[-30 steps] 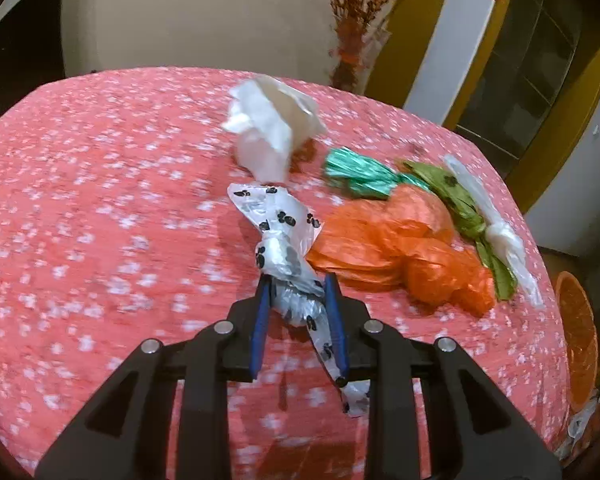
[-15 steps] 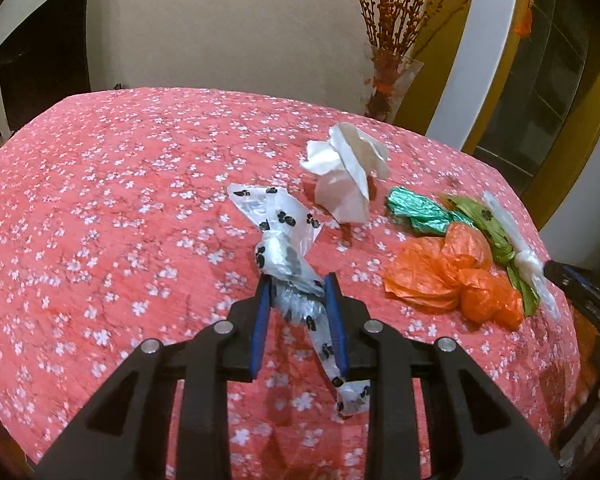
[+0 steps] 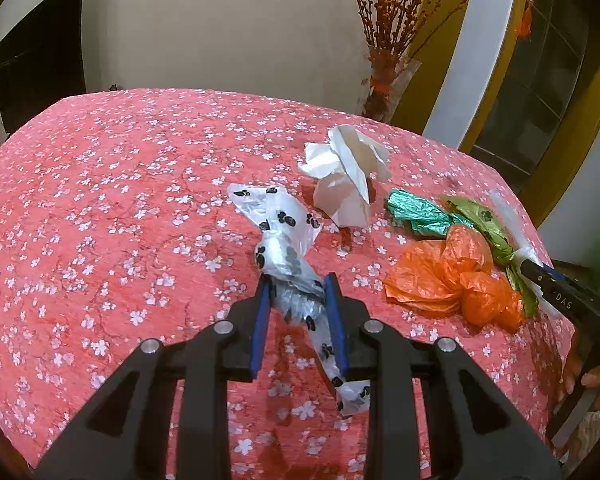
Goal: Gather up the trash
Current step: 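Grasp the clear plastic bag with the right tool, then carry both bags over the orange basket and open both tools to drop them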
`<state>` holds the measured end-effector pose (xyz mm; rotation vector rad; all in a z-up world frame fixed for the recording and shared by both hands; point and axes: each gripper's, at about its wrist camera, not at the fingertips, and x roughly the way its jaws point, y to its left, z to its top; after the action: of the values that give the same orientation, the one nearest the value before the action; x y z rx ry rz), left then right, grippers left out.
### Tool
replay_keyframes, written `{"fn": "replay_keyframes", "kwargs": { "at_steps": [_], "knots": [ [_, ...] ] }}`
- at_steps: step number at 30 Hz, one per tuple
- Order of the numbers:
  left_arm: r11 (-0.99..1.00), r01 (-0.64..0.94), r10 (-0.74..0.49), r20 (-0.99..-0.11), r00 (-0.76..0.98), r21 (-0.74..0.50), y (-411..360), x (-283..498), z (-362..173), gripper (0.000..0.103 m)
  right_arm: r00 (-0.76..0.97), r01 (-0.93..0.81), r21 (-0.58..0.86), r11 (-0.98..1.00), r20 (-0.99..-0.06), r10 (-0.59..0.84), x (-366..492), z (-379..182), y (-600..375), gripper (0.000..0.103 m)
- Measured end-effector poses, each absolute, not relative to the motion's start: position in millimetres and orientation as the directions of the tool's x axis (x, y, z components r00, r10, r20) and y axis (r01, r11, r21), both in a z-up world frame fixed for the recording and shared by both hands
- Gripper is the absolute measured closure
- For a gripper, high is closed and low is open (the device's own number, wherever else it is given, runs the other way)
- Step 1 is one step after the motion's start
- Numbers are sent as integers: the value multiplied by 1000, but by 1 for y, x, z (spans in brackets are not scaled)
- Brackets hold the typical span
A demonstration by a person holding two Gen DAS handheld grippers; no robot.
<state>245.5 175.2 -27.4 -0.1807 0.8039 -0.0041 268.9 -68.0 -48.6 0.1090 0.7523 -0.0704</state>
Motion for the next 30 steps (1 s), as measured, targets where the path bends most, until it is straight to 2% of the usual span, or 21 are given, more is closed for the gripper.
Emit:
{"fn": "replay_keyframes", "kwargs": {
  "at_steps": [13,30],
  "knots": [
    [987,-13,-104,-700,707,-160,151,238,-14,76,773,127,120,985,-634,-23,235,-23,-95,80],
    [985,88,-166,-673,720,-149,104,225,15,76,809,201,136,970,-582,-86,179,-6,-135,80]
  ]
}}
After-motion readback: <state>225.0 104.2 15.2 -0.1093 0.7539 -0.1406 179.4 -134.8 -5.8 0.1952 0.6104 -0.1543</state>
